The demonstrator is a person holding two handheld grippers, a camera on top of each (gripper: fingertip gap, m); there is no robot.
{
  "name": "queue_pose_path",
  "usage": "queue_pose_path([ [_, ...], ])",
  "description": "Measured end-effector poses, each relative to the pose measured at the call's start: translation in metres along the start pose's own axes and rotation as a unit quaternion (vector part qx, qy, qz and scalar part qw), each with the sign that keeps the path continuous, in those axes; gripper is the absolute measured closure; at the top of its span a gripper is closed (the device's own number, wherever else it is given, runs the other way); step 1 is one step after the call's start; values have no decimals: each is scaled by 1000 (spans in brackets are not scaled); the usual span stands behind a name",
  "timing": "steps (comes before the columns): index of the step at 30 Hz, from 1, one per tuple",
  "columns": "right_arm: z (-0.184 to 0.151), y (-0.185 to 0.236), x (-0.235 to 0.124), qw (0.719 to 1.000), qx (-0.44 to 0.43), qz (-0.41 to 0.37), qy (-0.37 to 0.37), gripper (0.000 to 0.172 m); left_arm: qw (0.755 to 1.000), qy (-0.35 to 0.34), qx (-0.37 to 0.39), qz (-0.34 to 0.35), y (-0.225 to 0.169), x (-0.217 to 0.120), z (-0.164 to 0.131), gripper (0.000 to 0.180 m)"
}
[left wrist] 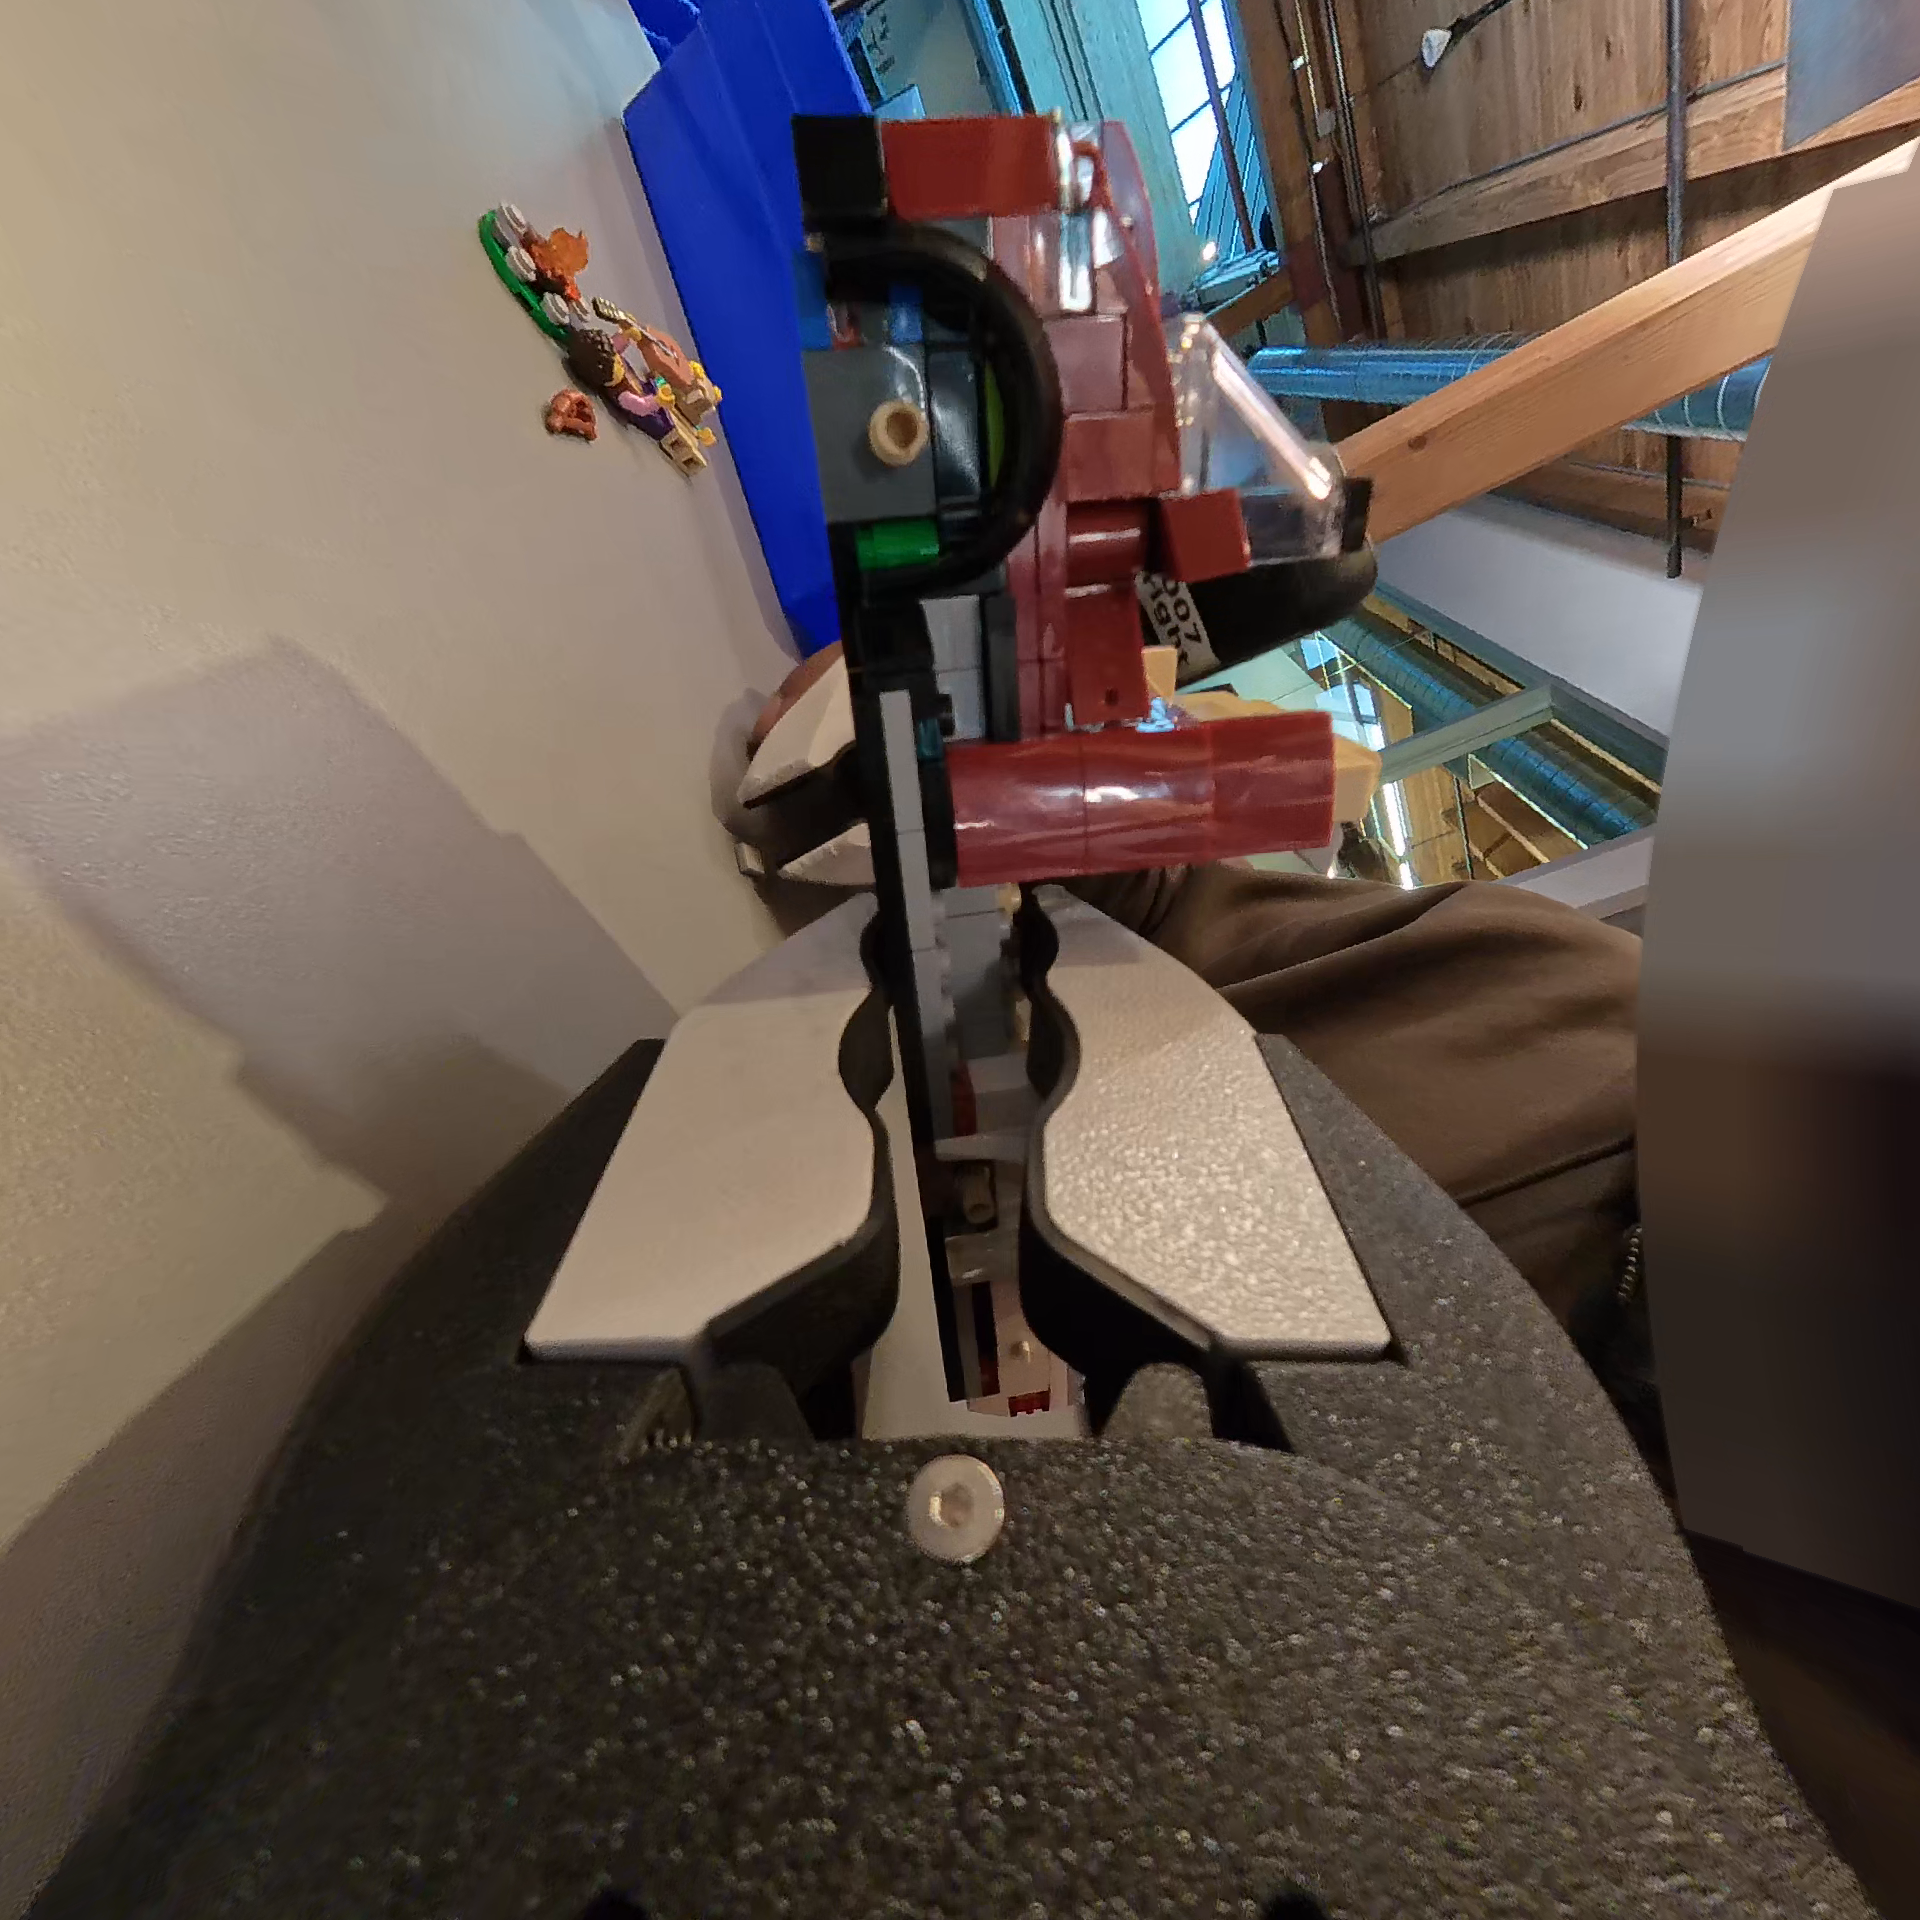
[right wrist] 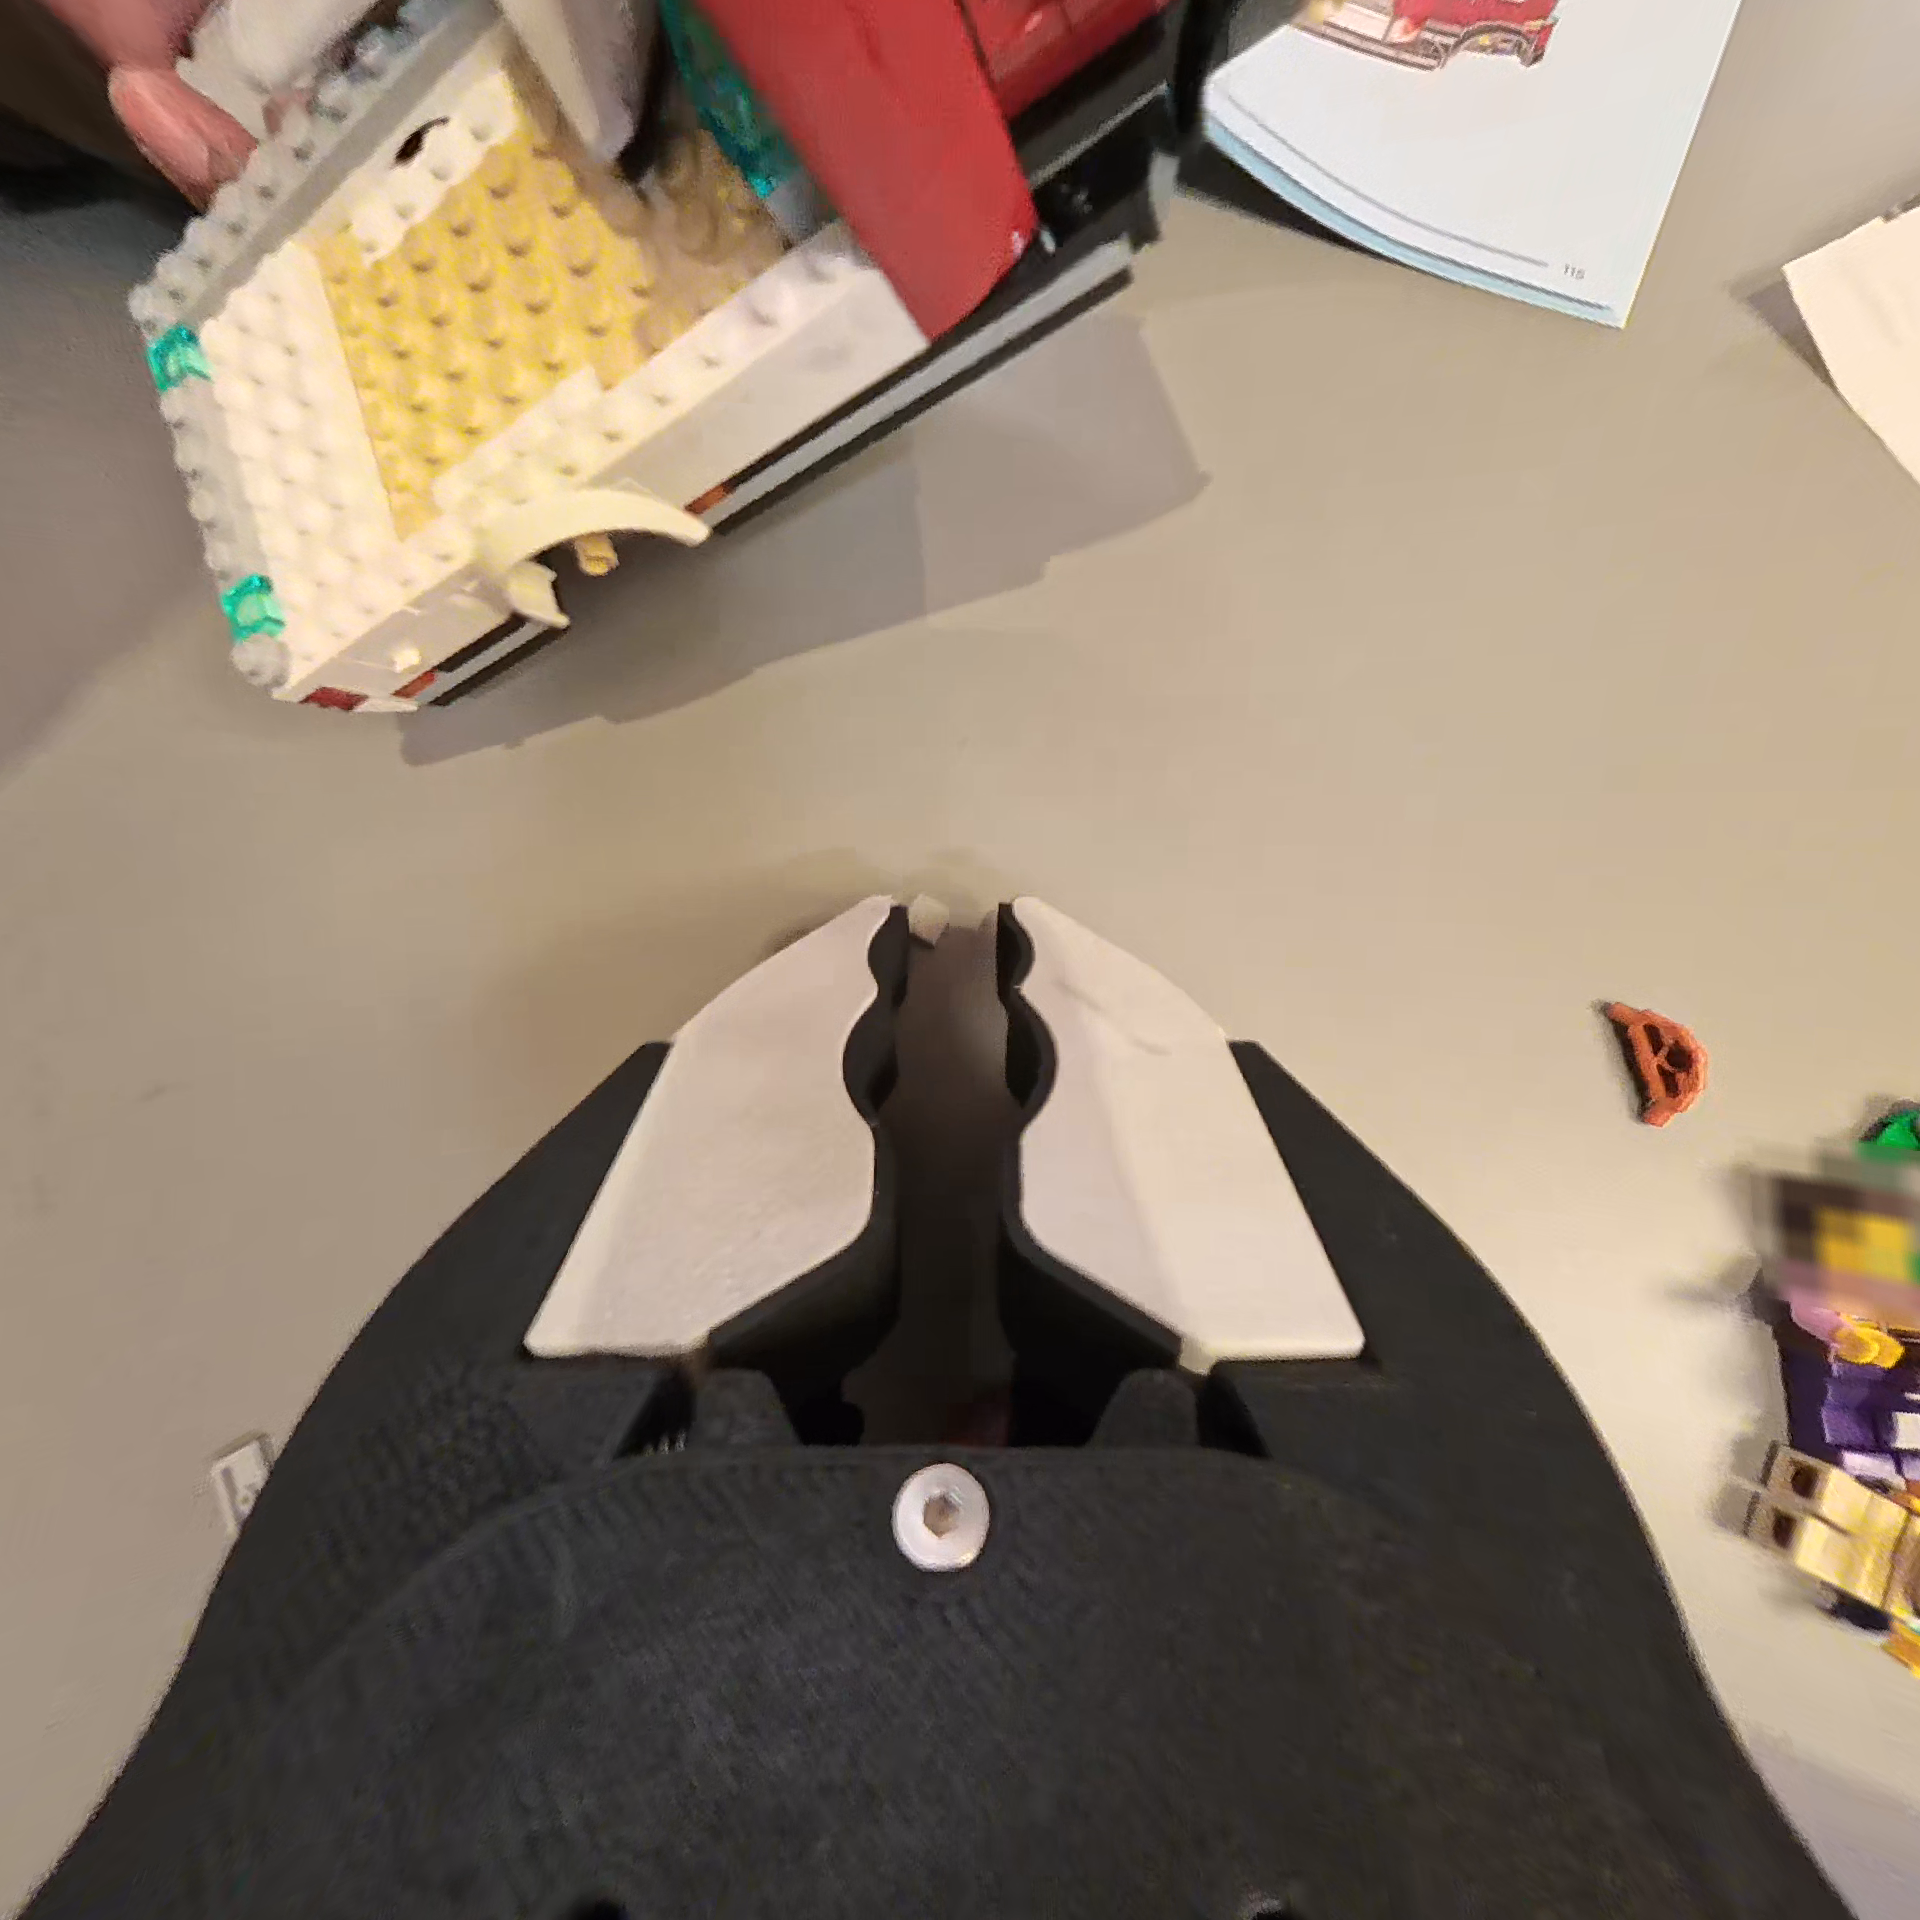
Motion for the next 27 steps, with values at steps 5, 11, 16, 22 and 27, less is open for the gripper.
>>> queue_pose_path([
  [5,-3,13,0,999,-20,-25,13,152,999,-13,-34,-16,0,2,-3,158],
  [11,0,13,4,998,-10,-52,19,150,997,-26,-71,-33,4,5,-7,158],
  [16,0,16,5,998,-17,-61,20,159,995,-34,-85,-38,7,4,-7,158],
  [22,1,18,6,997,-34,-63,18,164,994,-33,-91,-46,7,6,-8,158],
  [27,7,16,-7,996,-62,-49,-35,172,991,-37,-108,-64,7,7,-9,158],
])
Point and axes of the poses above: each gripper's, where its closed fingertips meet, x out along the fingers, z out of its top, y = z × x across the jaws, the point moved 10 cm from there along -x, back along the fingers, and after that the axes turned 1 degree about y, right-handed, at the moved point
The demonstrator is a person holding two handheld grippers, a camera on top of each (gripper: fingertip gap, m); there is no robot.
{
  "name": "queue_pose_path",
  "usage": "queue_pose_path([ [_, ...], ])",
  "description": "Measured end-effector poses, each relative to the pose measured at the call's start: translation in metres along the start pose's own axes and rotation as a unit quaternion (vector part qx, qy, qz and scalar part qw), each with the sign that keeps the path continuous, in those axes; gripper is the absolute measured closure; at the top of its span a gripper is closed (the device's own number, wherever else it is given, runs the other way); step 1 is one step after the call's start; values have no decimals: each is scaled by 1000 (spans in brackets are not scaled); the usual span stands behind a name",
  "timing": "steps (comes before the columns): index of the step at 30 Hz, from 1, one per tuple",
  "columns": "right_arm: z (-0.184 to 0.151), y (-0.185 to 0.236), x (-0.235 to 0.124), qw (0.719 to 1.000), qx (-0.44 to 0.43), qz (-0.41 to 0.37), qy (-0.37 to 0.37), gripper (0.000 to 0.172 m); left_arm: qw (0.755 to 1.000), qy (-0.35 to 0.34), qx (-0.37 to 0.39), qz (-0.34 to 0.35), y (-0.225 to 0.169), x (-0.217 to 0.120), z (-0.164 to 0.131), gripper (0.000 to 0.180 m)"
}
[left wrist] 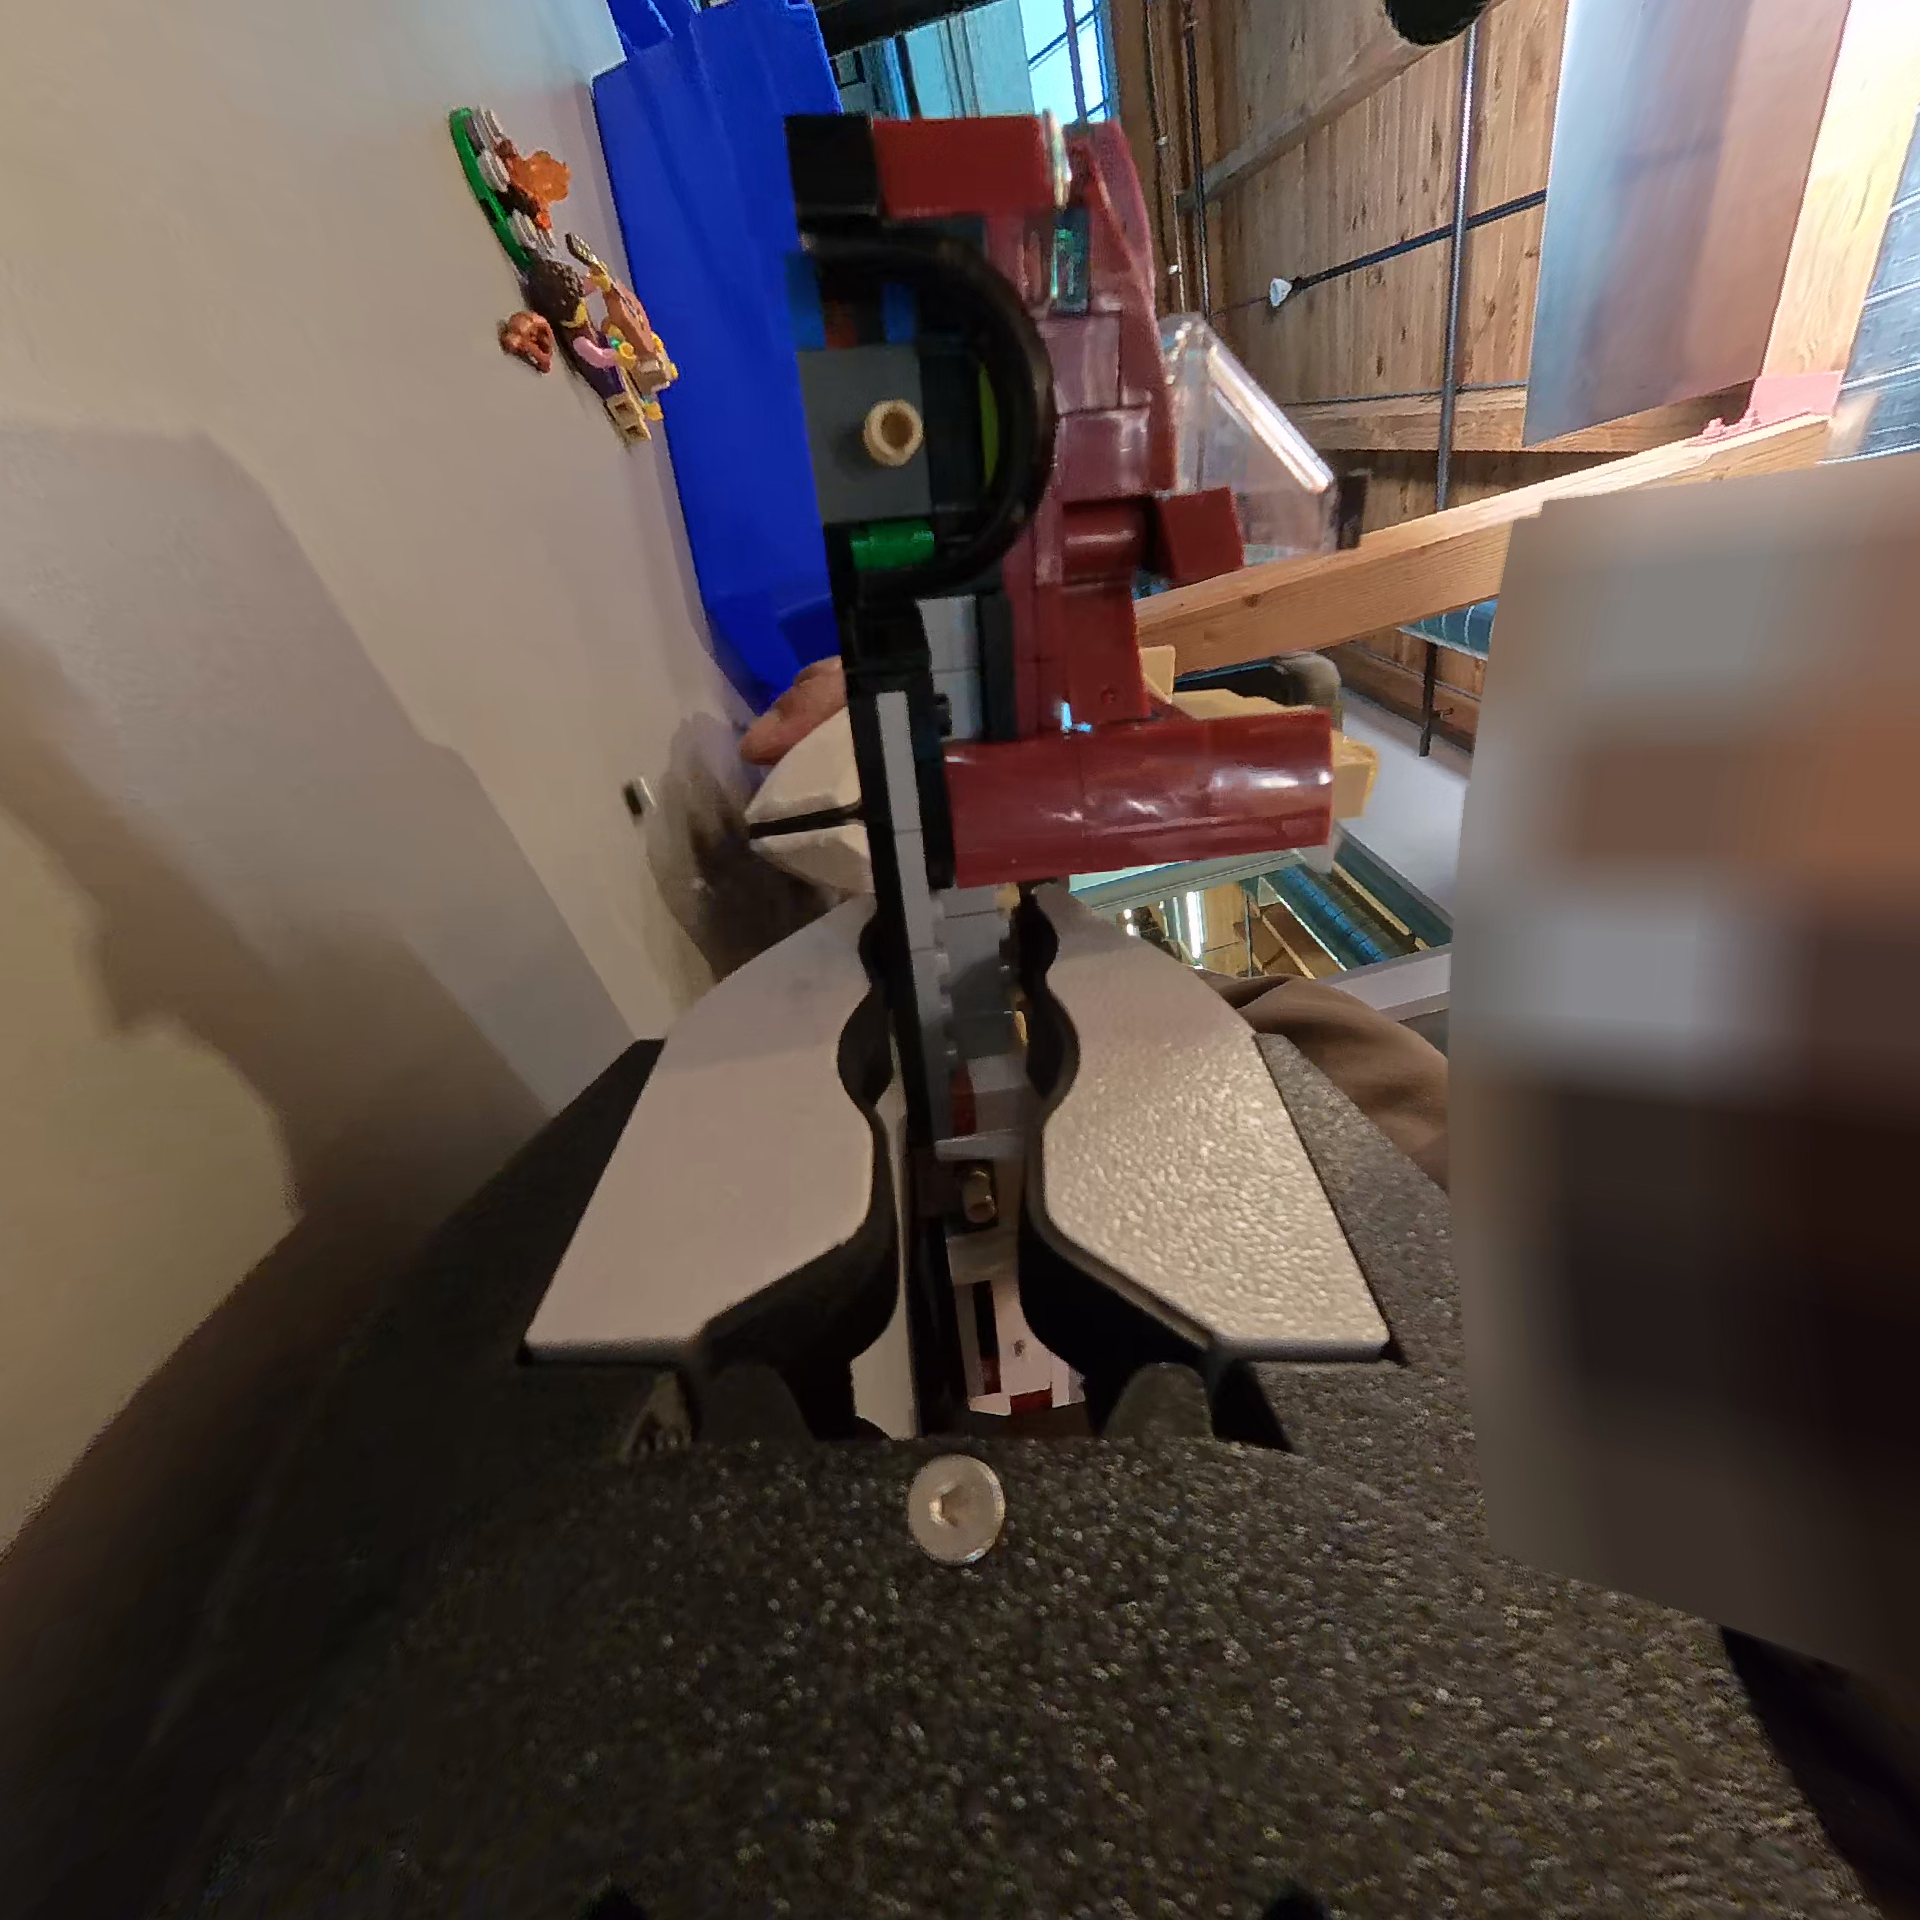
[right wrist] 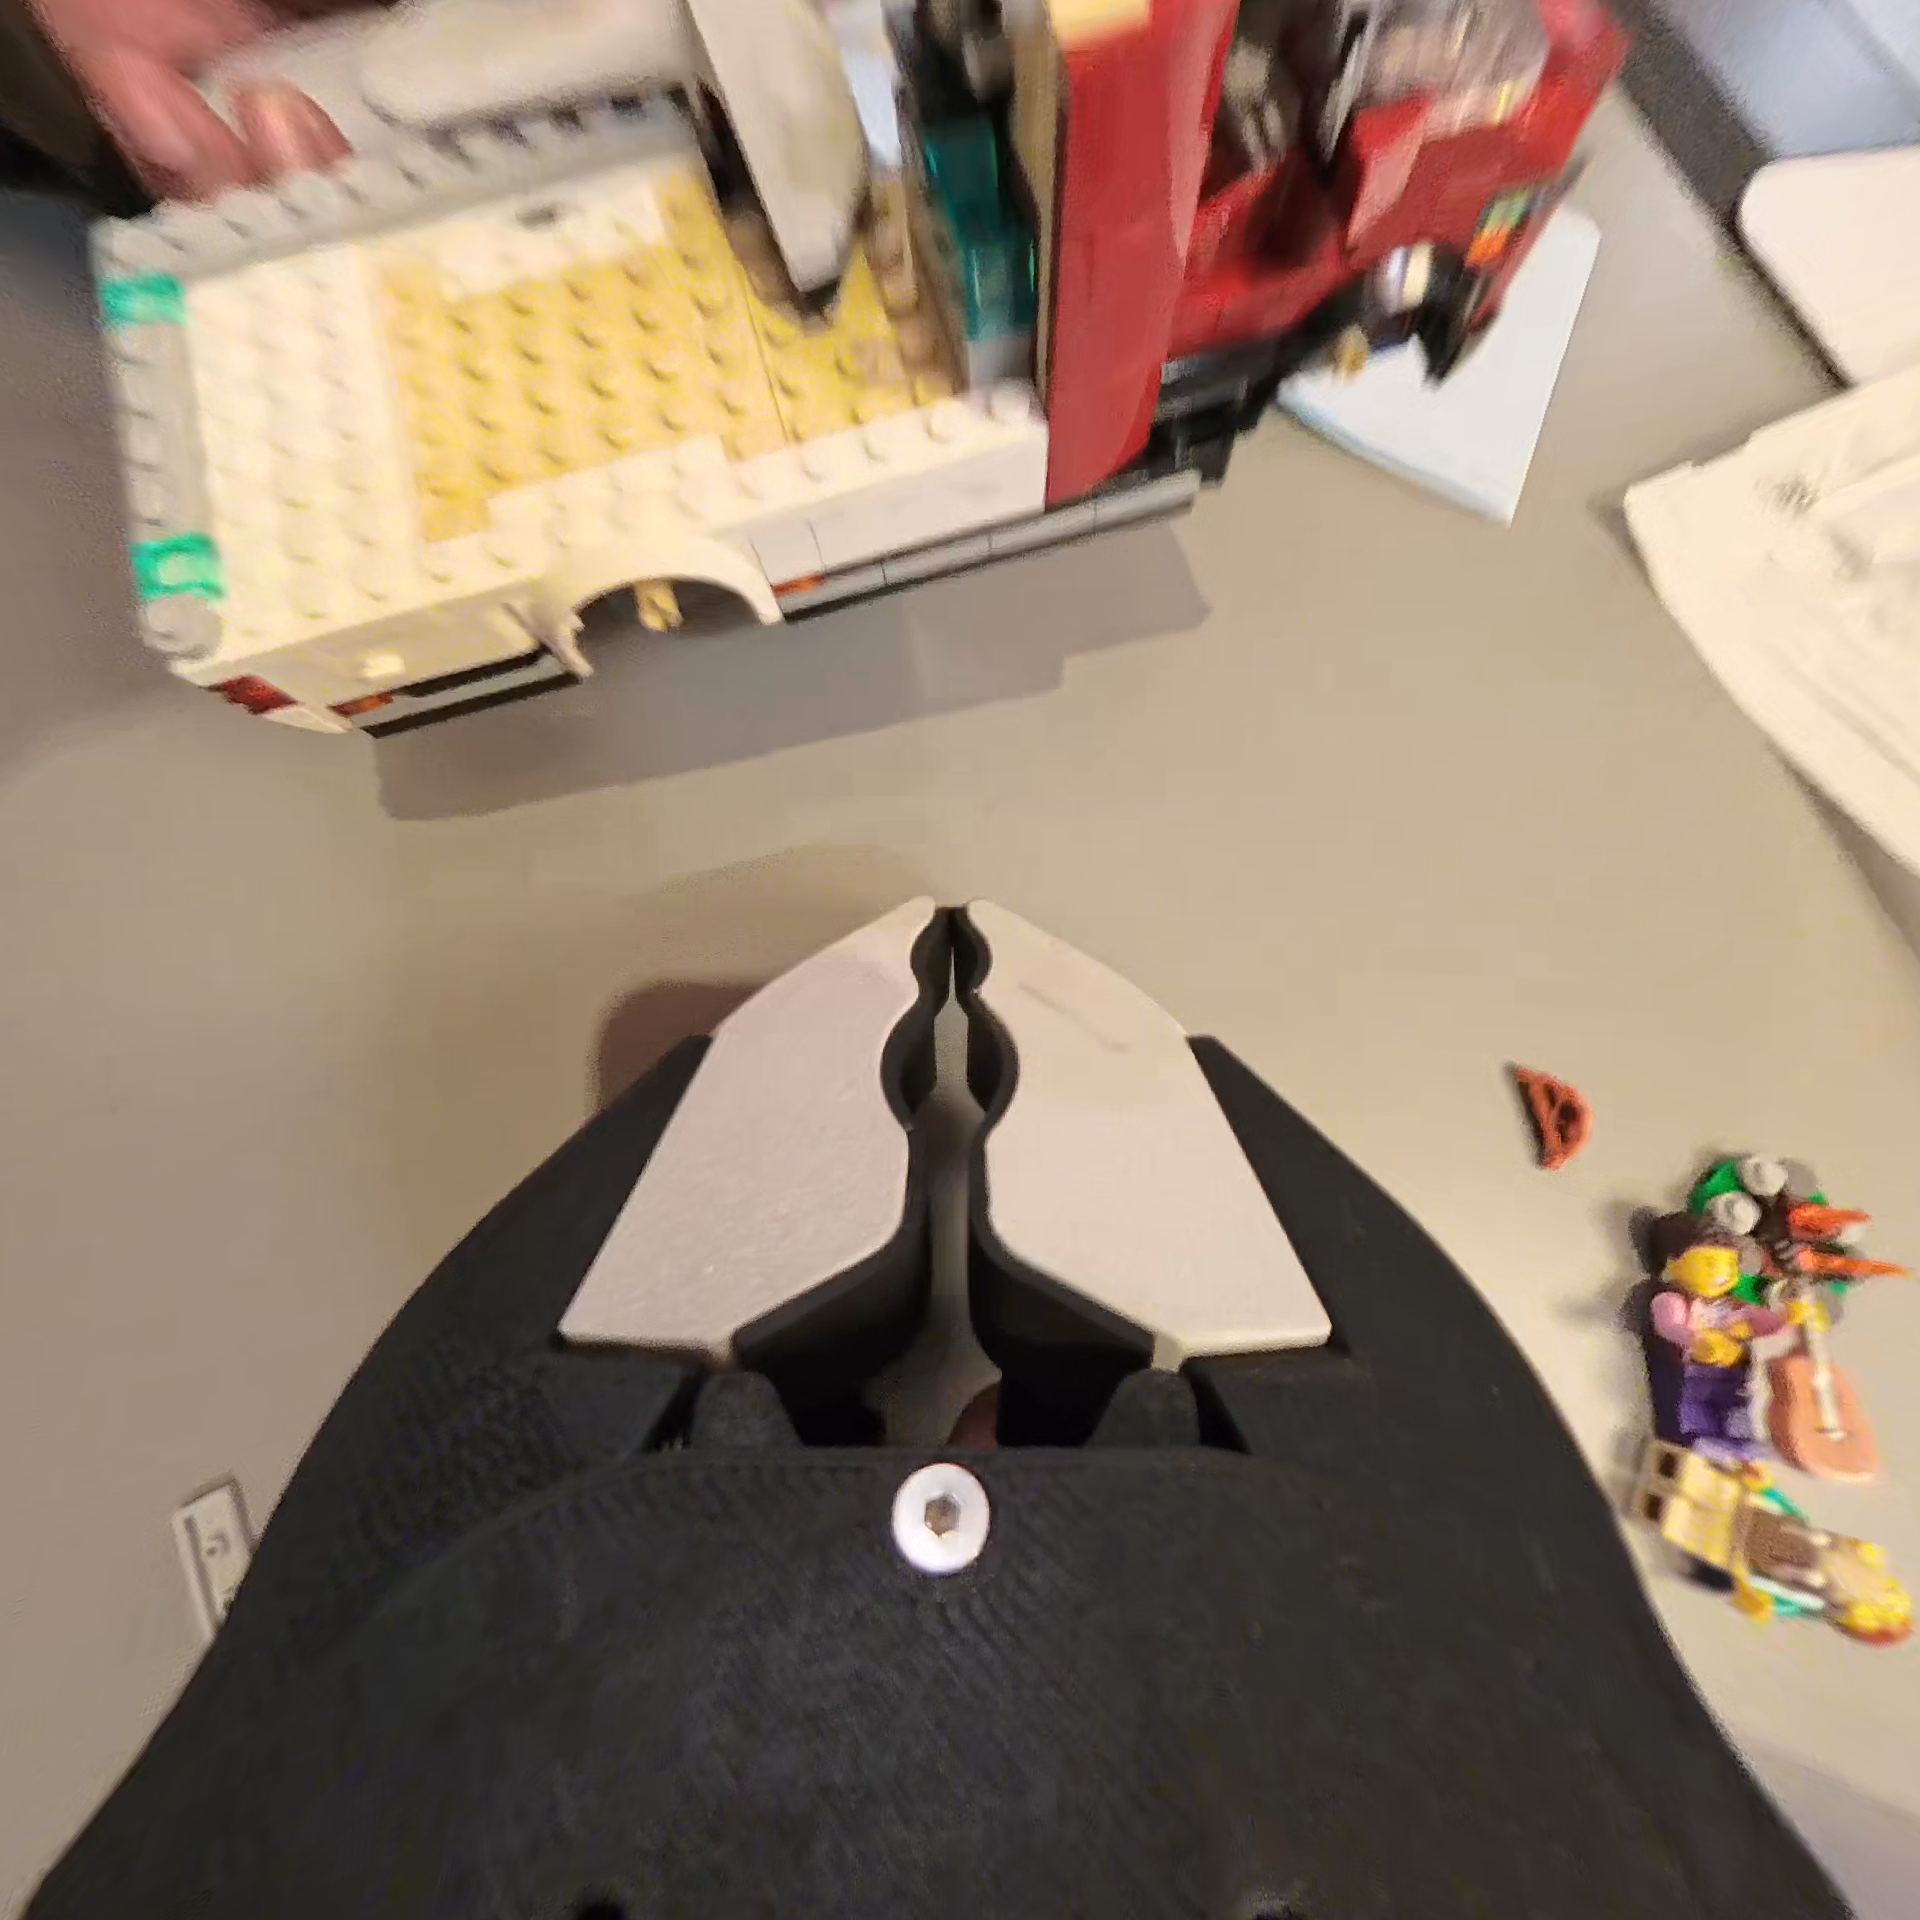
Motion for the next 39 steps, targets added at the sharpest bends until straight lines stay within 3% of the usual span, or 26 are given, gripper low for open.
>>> queue_pose_path([
  [2,5,-3,-7,1000,-4,-4,-22,172,1000,1,-5,-5,1,1,-1,159],
  [7,-3,-9,-6,1000,-9,-28,9,167,1000,-1,0,3,0,0,0,159],
  [20,-3,-14,16,992,99,-19,76,144,1000,-3,3,12,1,-2,1,159],
  [28,1,-14,18,989,115,-28,92,152,1000,-2,3,12,1,-2,1,158],
  [32,1,-9,18,990,99,-23,94,163,1000,-2,3,12,1,-2,1,159],
  [39,1,-11,14,994,88,-7,67,164,1000,-3,-1,7,2,-2,1,158],
])
Point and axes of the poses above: each gripper's, where its closed fingertips meet, x out along the fingers, z out of its top, y = z × x across the jaws, the point moved 10 cm from there along -x, back along the fingers, and after that the axes turned 1 degree about y, right-handed, at the moved point
